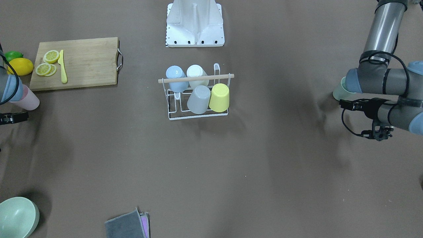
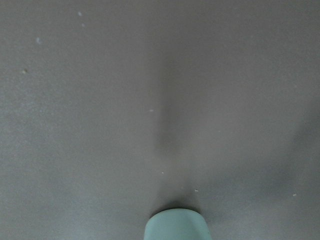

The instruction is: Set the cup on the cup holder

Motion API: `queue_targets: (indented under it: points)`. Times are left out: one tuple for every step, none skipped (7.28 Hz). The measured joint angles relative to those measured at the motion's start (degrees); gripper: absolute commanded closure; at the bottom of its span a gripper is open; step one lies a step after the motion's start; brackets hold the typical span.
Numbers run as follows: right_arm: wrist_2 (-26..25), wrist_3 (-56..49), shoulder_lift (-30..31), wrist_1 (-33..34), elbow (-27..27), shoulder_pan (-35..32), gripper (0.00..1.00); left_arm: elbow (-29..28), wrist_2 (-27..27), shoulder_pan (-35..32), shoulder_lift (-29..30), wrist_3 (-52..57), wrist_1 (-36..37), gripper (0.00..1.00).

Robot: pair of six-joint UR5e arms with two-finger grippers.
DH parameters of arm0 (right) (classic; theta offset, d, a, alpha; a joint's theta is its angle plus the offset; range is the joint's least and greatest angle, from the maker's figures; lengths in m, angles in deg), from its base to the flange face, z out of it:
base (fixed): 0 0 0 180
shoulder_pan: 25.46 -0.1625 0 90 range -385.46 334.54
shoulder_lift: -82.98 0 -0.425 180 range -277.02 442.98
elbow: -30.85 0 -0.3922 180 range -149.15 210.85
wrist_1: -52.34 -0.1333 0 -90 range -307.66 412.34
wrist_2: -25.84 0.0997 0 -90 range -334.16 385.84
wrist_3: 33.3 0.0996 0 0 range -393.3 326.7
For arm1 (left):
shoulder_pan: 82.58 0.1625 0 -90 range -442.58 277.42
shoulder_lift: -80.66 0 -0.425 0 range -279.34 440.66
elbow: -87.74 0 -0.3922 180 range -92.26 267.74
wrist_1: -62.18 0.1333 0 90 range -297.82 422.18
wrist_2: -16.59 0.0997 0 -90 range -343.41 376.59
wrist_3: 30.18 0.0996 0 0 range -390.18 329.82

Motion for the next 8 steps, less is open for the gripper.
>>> queue_targets:
  points:
    - [0.0,-0.1,-0.1,1.0,-0.1,0.4,0.09,-0.1,-0.7,0.8,-0.1,0.0,0.8,0.02]
    - [0.0,-0.1,-0.1,2.1,-0.2,0.9,0.09,-0.3,-1.6,1.6,-0.1,0.0,2.2,0.02]
    - [0.0,-0.2,-0.1,2.8,-0.3,1.5,0.09,-0.4,-2.0,2.2,0.0,0.1,3.7,0.02]
    - [0.0,-0.7,0.0,3.7,-0.3,2.0,0.09,-0.5,-2.2,3.0,-0.2,0.2,4.8,0.02]
    - [0.1,-1.9,0.0,5.0,-0.3,2.2,0.09,-0.7,-2.3,3.7,-0.5,0.9,5.5,0.02]
    - [0.2,-3.1,0.0,6.3,-0.4,2.3,0.09,-0.8,-2.3,4.2,-0.7,2.2,6.2,0.02]
    - [0.5,-3.9,0.1,7.2,-0.4,2.5,0.09,-1.0,-2.3,4.4,-0.7,3.3,7.2,0.02]
    - [0.6,-4.3,0.2,7.6,-0.6,2.8,0.09,-1.1,-2.3,4.6,-0.7,4.6,8.4,0.02]
